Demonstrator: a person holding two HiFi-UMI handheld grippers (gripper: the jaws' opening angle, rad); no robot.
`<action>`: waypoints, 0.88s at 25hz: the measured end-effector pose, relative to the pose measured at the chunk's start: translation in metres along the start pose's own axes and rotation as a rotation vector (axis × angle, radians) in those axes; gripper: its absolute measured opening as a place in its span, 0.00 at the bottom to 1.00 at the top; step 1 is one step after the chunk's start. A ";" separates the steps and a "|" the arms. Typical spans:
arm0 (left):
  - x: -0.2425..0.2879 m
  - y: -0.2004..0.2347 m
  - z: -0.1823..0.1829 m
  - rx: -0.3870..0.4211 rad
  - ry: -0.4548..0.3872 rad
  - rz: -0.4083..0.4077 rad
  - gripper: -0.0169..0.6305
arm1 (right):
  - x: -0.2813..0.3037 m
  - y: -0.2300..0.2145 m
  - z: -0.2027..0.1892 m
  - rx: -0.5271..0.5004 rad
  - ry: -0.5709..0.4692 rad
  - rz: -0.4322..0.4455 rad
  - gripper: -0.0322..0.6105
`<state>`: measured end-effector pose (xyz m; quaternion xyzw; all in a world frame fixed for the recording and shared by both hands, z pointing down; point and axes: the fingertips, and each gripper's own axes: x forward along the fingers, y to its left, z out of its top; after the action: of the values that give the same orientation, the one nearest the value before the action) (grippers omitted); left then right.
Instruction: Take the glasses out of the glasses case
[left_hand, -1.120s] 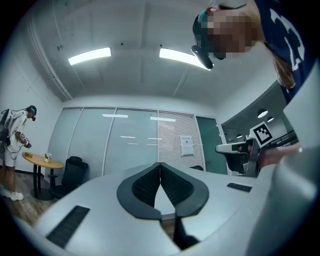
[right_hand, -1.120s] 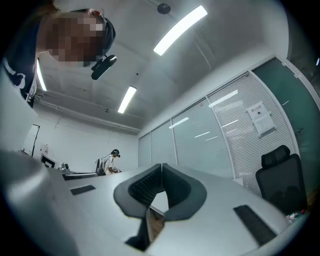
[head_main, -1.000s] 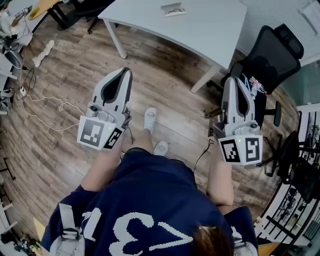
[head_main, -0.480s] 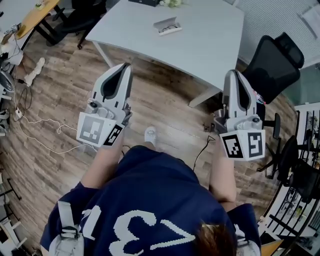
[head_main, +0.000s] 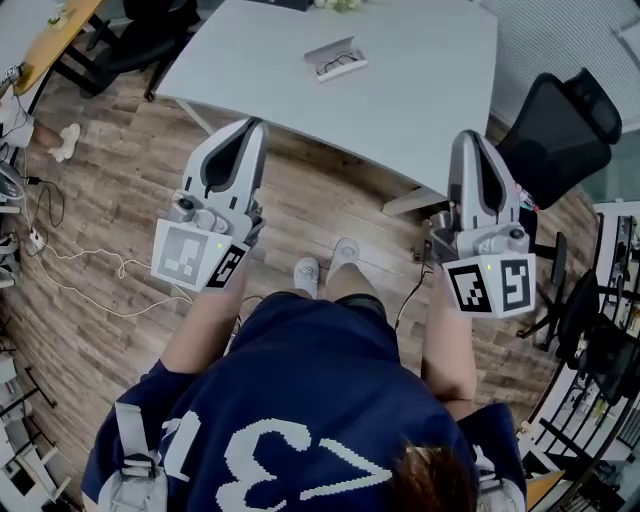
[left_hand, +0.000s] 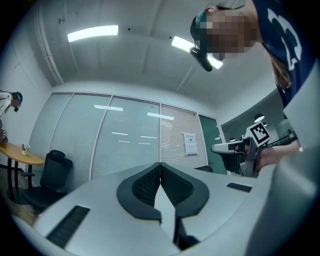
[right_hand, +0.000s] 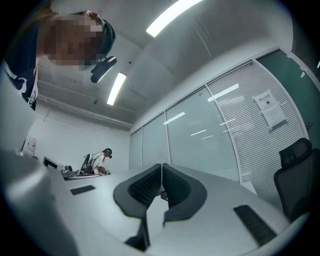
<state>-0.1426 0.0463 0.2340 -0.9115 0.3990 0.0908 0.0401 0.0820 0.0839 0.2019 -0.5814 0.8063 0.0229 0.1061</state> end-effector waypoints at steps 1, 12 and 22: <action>0.006 0.006 -0.004 -0.002 0.005 0.009 0.05 | 0.010 -0.004 -0.004 0.004 0.003 0.007 0.09; 0.103 0.072 -0.016 0.044 -0.008 0.148 0.05 | 0.144 -0.071 -0.013 0.013 -0.031 0.156 0.09; 0.212 0.107 -0.044 0.047 0.007 0.201 0.05 | 0.241 -0.144 -0.029 0.012 -0.005 0.242 0.09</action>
<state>-0.0739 -0.1854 0.2348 -0.8661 0.4904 0.0819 0.0508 0.1412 -0.1919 0.1947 -0.4792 0.8705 0.0321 0.1078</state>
